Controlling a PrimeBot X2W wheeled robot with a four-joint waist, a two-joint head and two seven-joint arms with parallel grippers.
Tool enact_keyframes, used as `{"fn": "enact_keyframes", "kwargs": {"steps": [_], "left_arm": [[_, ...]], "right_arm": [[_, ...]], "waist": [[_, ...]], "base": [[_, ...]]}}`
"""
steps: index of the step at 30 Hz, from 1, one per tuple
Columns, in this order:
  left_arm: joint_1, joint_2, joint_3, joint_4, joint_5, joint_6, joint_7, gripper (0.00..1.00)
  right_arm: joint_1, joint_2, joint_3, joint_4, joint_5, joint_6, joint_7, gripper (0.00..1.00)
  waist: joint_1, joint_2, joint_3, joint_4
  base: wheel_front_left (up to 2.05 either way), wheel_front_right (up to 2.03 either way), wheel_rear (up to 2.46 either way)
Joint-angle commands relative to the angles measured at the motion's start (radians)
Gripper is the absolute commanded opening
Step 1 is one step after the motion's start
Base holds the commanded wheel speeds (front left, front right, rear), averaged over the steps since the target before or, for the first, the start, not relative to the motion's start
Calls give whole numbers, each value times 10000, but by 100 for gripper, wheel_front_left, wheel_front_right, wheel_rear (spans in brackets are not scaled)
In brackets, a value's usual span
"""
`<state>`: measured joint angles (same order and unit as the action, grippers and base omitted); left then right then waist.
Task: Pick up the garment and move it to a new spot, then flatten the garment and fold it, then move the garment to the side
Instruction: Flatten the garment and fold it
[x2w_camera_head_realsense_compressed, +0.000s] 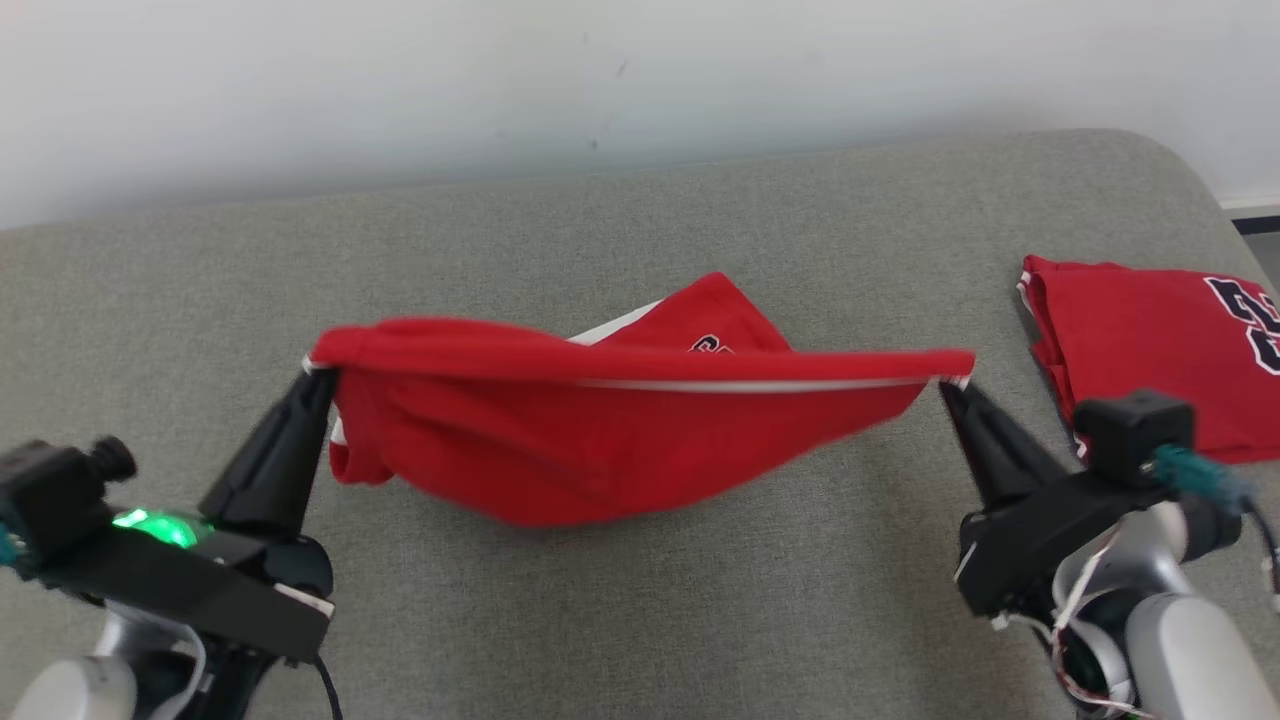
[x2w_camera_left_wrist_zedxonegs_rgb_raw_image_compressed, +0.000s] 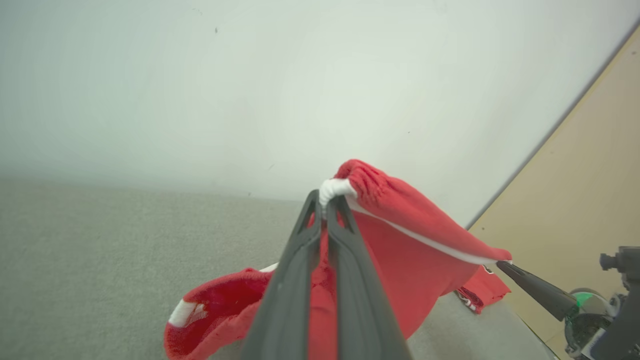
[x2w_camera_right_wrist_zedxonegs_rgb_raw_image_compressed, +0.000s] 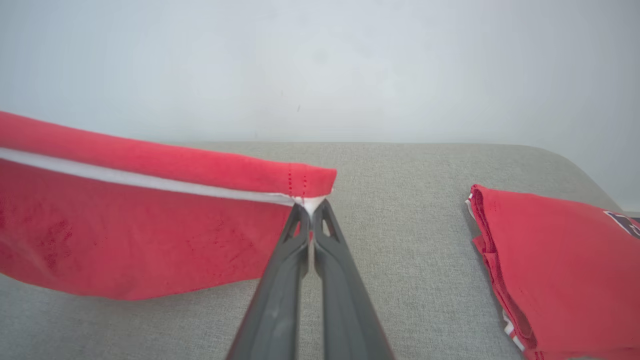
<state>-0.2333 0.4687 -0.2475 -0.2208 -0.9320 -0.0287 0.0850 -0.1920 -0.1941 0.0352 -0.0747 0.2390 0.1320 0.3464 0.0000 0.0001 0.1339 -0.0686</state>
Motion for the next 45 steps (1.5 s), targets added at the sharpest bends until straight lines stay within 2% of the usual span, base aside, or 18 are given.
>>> {"fn": "enact_keyframes", "kwargs": {"steps": [1, 5, 11, 15, 17, 21, 23, 28, 32, 35, 38, 42, 45], "left_arm": [[-144, -24, 137, -175, -118, -56, -112, 0], [-560, -128, 546, -1029, -634, -223, -296, 0], [-1844, -168, 552, -1953, -1354, -362, 279, 0], [-3340, -290, 539, -1803, -1755, -152, 833, 0], [-4343, -347, 611, -1369, -1833, -35, 1030, 0], [-6581, -728, 695, 452, -1532, 257, 906, 0], [-7694, -908, 723, 1461, -1194, 228, 547, 0], [-9893, -1572, 1003, 3785, -610, -155, -1013, 0], [-11054, -1925, 1023, 4872, -246, -587, -2289, 0], [-11162, -2187, 789, 5523, -294, -824, -2666, 0], [-10866, -2203, 449, 5895, -300, -931, -2582, 0], [-9650, -2290, -160, 6729, -537, -1020, -2673, 0], [-8137, -2311, -951, 7122, -1024, -1047, -2880, 0]], "right_arm": [[-96, -21, -130, -212, 58, -31, -62, 0], [-404, -13, -488, -1298, 430, -31, -125, 0], [-1409, -155, -545, -2719, 1166, -29, 349, 0], [-2606, -342, -314, -2622, 1800, -29, 1070, 0], [-3472, -513, -50, -2144, 1876, -29, 1425, 0], [-5656, -32, 344, -395, 2106, -29, 1477, 0], [-6937, 107, 427, 692, 1693, -29, 1126, 0], [-9857, 881, -230, 3416, 637, -29, -802, 0], [-11530, 1086, -1119, 4843, -389, -33, -2603, 0], [-12025, 1149, -1345, 5726, -667, -31, -2985, 0], [-11990, 1121, -1123, 6200, -753, -31, -2790, 0], [-11098, 1000, -205, 7149, -657, -30, -2103, 0], [-10022, 971, 803, 7483, 41, -30, -1348, 0]], "waist": [[0, -1, -29, -20], [0, -1, -45, -50], [0, -1, 287, -176], [0, -1, 959, -327], [0, -1, 1520, -451], [0, -1, 2726, -779], [0, -1, 3232, -979], [0, -1, 3866, -1297], [0, -1, 4102, -1311], [0, -1, 4197, -1180], [0, -1, 4295, -1113], [0, -1, 4309, -1069], [0, -1, 3975, -1074]], "base": [[0, 0, 0], [0, 0, 0], [0, 0, 0], [0, 0, 0], [0, 0, 0], [0, 0, 0], [0, 0, 0], [0, 0, 0], [0, 0, 0], [0, 0, 0], [0, 0, 0], [0, 0, 0], [0, 0, 0]]}}
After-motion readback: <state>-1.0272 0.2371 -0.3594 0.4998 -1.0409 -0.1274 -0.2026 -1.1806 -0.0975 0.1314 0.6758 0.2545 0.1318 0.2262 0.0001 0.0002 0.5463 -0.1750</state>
